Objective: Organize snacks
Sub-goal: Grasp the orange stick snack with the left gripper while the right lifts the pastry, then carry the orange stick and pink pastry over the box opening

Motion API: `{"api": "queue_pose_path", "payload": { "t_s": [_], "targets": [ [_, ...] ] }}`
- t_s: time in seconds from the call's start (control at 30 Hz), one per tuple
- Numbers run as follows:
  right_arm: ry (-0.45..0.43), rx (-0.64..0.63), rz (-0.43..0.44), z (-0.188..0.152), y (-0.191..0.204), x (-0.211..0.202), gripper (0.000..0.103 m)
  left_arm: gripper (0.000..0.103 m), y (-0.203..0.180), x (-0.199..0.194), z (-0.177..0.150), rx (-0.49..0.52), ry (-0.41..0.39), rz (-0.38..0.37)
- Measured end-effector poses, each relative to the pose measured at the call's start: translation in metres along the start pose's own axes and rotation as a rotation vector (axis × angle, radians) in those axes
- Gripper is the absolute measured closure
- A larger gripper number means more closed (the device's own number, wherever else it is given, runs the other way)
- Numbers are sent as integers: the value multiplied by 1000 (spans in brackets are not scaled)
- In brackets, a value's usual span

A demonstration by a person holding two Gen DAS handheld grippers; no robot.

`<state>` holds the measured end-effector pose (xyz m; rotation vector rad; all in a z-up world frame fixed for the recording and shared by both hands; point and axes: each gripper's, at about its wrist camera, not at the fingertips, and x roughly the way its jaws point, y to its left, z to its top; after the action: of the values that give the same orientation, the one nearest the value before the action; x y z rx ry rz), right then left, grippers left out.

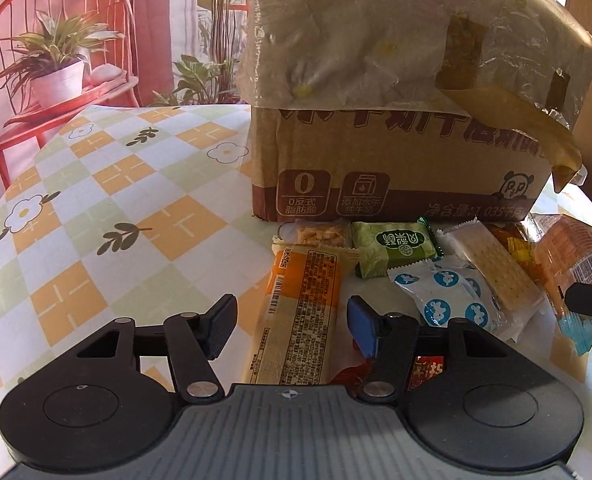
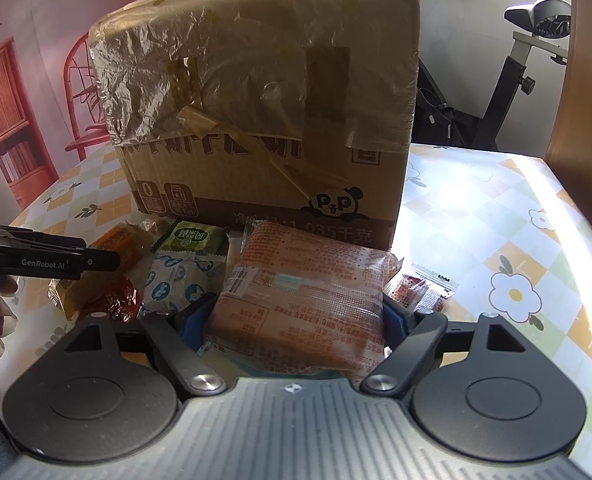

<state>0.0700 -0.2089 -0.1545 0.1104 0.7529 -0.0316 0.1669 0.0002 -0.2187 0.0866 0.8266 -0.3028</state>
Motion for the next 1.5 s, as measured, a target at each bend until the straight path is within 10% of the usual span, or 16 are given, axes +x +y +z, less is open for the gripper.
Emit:
{"api": "queue_pose_path", "payload": {
  "t_s": [0.3,0.77,1.13,1.5],
  "targets": [
    [-13,-2,-5,1,-1,-5,20,65,5,-19,-5,-19,-30,38],
    [-165,-26,2,27,-3,-53,20,65,-1,-122,35,-24,-315,98],
    [-351,-127,19,116,-4,-90,20,65,-36,-158,122,-19,-470,26],
    [-380,-251,26,207,-5,-25,20,65,-54,-108,214,-1,-463,13]
  ]
}}
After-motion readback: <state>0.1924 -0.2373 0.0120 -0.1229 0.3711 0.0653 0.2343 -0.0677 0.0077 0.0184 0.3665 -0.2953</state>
